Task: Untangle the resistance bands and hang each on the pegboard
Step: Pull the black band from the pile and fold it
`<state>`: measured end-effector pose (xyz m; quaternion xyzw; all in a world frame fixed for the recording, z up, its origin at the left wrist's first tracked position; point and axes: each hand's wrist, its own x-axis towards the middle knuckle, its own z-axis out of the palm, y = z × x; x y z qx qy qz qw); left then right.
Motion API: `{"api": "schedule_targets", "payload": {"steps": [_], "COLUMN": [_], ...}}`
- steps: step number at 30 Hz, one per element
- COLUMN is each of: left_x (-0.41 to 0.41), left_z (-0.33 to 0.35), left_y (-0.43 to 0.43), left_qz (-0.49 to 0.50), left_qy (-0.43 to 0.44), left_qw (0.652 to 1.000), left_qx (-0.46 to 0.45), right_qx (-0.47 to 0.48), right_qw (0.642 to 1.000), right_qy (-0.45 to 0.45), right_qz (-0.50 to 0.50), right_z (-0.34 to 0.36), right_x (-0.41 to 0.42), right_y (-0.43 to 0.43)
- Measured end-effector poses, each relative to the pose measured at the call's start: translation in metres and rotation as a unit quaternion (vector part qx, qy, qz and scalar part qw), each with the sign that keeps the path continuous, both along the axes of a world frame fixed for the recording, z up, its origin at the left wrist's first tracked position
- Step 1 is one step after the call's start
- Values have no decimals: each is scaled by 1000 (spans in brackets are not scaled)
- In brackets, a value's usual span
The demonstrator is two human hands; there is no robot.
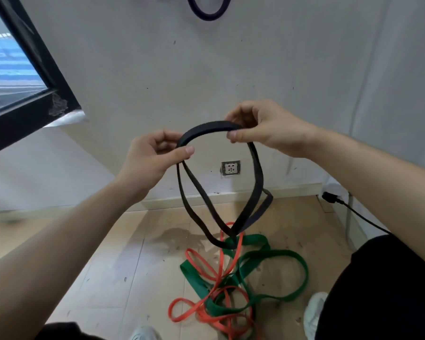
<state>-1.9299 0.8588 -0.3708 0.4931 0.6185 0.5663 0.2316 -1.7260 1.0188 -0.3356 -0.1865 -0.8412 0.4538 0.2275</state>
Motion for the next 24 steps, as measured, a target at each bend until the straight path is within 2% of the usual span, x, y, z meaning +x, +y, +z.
{"api": "schedule_targets", "payload": {"steps": [3,5,10,15,24], "left_x": [7,13,19,13,10], "left_z": [2,4,1,1,3], "left_y": [3,5,12,10,-2], "left_qz": [6,-4,-30,-19,-24], "left_qy": [-8,-3,42,30,49], "left_qw": [1000,1000,999,999,998], "left_qx": [17,19,15,18,27], "right_qx": [10,6,-17,17,126], "right_qw": [995,993,998,999,990], "right_qy": [-95,-110,-29,24,-27], "right_qz": [32,50,53,44,55], "right_z": [-12,-19,-23,-22,-23], "right_x": [0,-5,-18,-23,-32], "right_y": [2,-3,-17,-25,-30]}}
